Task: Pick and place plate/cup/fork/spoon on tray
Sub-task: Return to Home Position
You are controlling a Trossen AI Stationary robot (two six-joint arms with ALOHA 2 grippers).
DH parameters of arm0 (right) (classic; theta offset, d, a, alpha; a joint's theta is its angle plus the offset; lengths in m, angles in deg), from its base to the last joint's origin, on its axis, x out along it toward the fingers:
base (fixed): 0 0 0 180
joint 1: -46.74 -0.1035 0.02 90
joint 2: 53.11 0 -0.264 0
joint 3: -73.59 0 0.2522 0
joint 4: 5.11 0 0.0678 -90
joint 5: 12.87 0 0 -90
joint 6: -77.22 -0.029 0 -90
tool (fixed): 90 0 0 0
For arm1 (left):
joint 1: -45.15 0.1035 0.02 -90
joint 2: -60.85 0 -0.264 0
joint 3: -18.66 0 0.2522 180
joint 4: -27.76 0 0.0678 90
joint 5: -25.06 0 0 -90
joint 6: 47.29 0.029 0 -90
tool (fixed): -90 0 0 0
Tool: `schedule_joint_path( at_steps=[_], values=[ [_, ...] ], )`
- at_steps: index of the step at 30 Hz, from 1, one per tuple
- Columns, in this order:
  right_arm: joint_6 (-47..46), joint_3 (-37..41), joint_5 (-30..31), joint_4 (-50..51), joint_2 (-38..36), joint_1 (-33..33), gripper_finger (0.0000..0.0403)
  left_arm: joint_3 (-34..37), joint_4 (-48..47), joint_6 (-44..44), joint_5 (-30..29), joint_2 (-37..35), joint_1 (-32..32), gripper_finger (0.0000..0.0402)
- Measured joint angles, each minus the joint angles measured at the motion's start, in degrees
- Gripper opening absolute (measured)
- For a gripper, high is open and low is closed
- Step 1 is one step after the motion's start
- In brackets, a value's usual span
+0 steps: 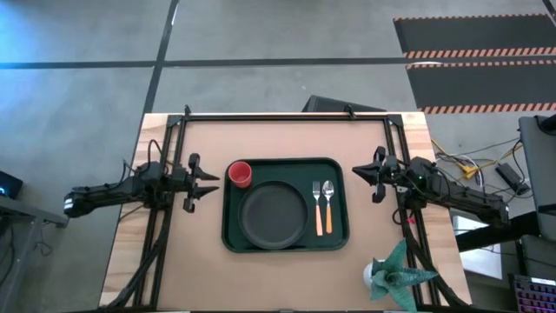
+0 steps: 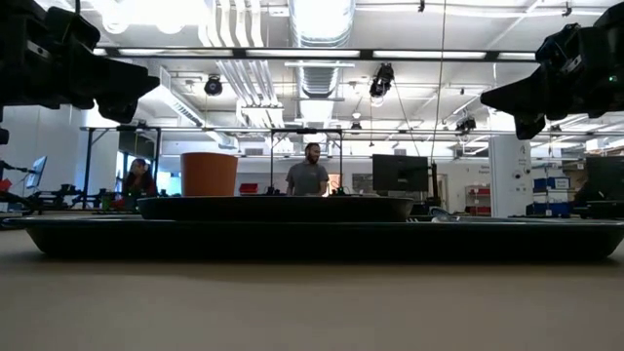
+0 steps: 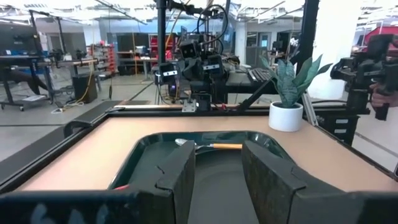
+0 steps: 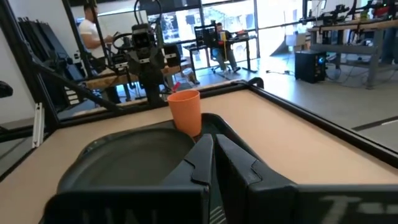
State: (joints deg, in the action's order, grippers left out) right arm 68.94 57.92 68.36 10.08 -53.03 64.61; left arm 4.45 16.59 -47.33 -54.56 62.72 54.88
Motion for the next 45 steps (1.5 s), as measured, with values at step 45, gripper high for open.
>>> schedule_joint_path(
  at_steps=[45],
  values=[
    [8.11,-0.46,-11.94,0.09,2.12,0.01,0.0009,0.2,-0.08,-1.24,0.01,2.98,-0.01,0.0116]
  ],
)
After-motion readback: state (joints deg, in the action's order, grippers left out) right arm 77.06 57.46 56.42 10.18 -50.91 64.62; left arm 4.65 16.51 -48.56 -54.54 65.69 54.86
